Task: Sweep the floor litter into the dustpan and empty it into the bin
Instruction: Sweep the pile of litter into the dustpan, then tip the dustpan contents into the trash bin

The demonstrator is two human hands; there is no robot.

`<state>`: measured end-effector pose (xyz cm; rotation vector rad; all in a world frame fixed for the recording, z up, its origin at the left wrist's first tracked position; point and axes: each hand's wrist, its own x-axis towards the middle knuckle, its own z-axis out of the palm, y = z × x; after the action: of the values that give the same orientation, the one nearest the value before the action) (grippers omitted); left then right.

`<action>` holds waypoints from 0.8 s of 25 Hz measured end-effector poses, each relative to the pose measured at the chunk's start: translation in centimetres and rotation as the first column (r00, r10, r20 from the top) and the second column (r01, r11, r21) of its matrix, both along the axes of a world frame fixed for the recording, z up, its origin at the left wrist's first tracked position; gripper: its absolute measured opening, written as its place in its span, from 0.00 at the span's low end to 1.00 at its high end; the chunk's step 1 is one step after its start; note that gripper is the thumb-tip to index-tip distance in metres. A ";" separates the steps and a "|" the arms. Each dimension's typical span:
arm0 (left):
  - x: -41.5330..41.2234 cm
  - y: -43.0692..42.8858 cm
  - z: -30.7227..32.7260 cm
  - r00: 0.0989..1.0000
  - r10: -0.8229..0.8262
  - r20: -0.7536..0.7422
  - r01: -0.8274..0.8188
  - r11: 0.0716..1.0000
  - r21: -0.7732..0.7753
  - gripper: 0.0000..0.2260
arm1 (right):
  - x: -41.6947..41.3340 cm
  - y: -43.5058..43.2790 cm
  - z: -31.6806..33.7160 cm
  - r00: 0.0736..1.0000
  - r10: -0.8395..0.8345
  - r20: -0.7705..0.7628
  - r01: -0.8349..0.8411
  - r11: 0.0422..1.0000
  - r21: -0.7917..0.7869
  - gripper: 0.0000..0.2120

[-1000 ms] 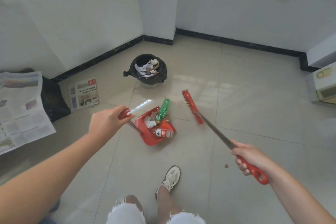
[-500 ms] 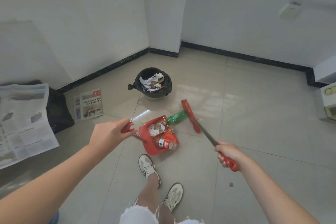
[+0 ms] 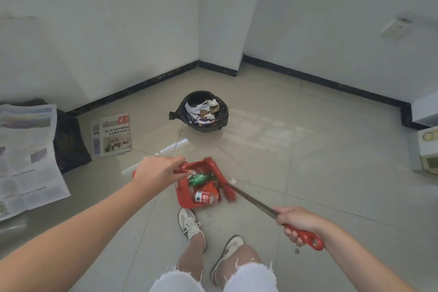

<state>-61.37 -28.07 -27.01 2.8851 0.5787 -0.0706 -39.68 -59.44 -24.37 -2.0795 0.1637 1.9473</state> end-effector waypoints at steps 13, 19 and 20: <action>0.5 -1.6 6.6 0.976 0.185 0.116 -0.177 0.981 -0.077 0.25 | 10.9 -4.9 2.4 0.968 -0.122 0.218 0.111 0.992 0.063 0.25; 2.3 -1.4 12.2 0.934 0.279 0.224 -0.277 0.960 -0.044 0.24 | 15.0 -4.5 3.0 0.953 -0.102 0.287 0.102 0.995 0.013 0.13; 2.3 -1.2 13.2 0.910 0.337 0.242 -0.330 0.941 -0.068 0.23 | 15.3 -4.7 3.0 0.952 -0.105 0.287 0.108 0.994 0.007 0.12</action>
<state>-59.05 -29.24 -13.81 2.6653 0.9975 0.3292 -24.41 -64.18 -21.40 -2.2787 0.2172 1.5646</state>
